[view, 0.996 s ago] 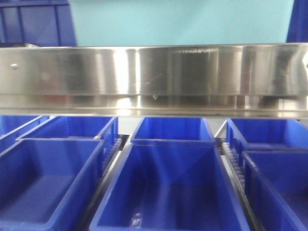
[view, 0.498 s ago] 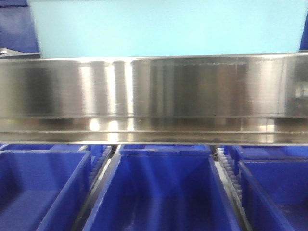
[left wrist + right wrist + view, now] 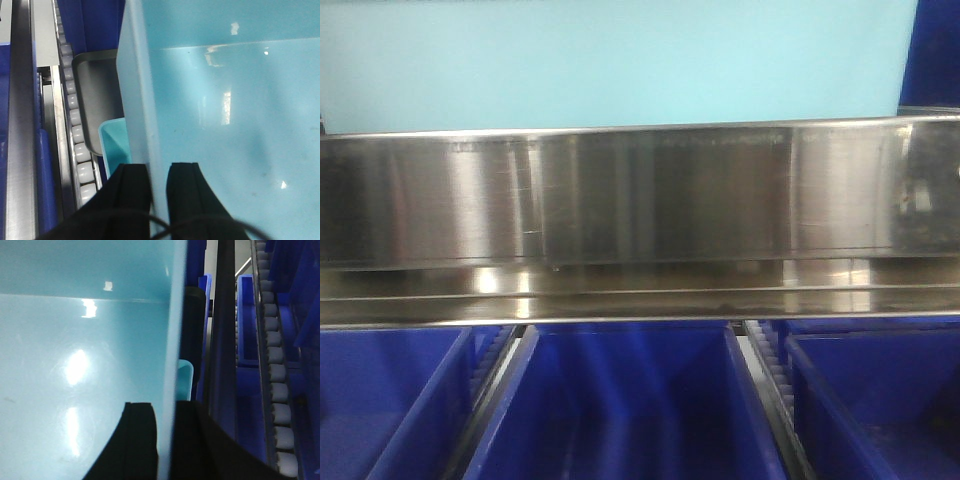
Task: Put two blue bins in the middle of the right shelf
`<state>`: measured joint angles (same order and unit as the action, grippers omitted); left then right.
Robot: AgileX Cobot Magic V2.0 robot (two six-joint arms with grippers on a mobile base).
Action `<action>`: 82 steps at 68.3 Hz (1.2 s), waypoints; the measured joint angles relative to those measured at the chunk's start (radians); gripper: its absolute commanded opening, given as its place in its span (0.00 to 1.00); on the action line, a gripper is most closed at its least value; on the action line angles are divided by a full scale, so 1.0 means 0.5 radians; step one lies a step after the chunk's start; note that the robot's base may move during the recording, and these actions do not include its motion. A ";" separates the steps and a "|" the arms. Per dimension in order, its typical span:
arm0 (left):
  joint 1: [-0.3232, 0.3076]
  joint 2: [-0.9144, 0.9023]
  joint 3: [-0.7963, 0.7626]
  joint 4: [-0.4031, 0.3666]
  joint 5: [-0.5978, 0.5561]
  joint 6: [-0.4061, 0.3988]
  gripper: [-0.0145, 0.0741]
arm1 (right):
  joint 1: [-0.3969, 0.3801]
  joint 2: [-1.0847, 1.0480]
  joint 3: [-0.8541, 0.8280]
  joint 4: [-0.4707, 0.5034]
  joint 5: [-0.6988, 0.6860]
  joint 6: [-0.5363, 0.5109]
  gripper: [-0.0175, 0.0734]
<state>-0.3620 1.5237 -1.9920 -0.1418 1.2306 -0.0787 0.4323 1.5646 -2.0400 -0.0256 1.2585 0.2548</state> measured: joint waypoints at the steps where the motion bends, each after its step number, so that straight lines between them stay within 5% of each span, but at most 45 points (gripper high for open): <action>1: 0.000 0.000 0.000 0.000 0.000 0.000 0.04 | 0.000 0.000 0.000 0.000 0.000 0.000 0.02; 82: 0.000 0.000 0.000 0.000 0.000 0.000 0.04 | 0.000 0.000 0.000 0.000 0.000 0.000 0.02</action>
<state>-0.3620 1.5237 -1.9920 -0.1418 1.2306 -0.0787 0.4323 1.5646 -2.0400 -0.0256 1.2585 0.2548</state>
